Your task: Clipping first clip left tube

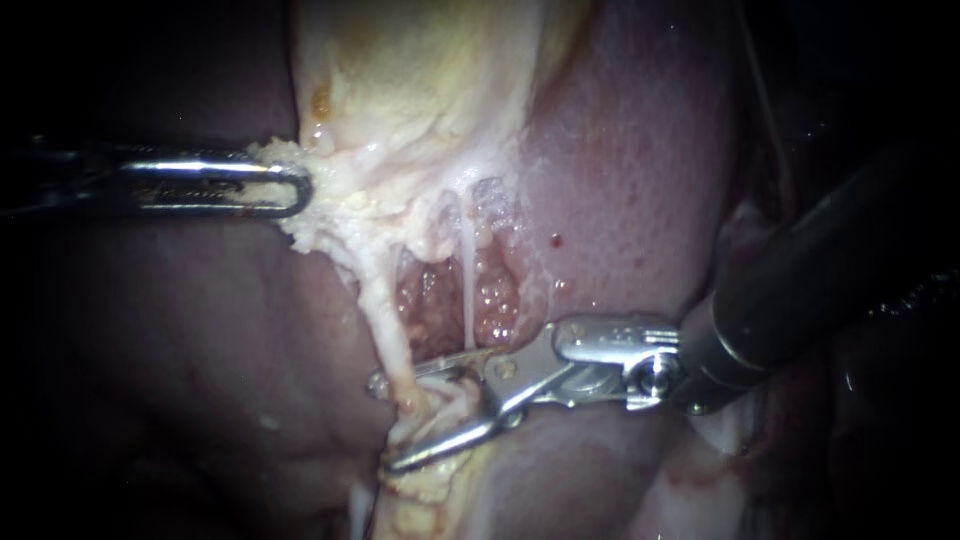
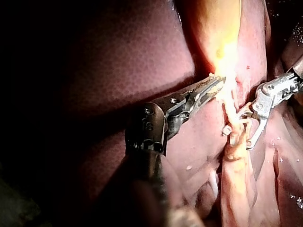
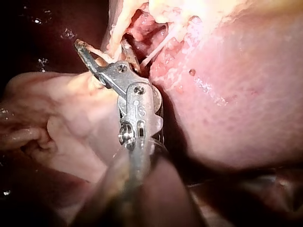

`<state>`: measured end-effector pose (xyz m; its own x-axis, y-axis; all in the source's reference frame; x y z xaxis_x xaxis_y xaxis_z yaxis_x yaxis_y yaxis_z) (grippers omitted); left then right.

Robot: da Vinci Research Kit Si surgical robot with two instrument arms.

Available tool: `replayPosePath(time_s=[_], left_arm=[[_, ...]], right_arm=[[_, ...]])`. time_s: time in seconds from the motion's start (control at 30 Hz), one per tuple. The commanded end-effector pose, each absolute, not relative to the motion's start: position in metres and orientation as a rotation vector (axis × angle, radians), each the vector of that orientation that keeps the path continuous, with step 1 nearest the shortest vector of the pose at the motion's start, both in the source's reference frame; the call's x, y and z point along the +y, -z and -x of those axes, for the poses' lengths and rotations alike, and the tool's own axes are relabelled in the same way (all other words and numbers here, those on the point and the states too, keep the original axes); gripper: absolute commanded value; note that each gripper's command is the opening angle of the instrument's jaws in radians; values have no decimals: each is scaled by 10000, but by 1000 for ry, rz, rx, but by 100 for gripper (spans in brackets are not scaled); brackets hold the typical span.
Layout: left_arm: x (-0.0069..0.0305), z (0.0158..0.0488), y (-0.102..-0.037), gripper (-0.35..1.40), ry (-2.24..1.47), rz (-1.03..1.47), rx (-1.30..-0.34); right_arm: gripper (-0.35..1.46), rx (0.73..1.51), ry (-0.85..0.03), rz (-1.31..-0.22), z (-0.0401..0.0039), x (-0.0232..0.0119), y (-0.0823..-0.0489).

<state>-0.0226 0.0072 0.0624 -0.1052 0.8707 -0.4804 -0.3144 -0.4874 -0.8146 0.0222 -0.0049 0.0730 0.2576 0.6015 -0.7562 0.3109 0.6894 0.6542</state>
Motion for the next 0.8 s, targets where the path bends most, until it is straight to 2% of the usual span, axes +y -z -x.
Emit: replayPosePath(time_s=[0.03, 0.33, 0.67, 0.8], left_arm=[[72, 225, -624, -35, -1729, 1284, -676], [72, 225, -625, -35, -1729, 1284, -676], [72, 224, -627, -35, -1730, 1285, -675], [72, 224, -628, -35, -1730, 1285, -675]], right_arm=[[47, 1338, -259, -828, -225, -49, -728], [47, 1332, -295, -834, -229, -57, -713], [44, 1299, -261, -869, -220, -80, -683], [41, 1290, -282, -888, -219, -80, -675]])
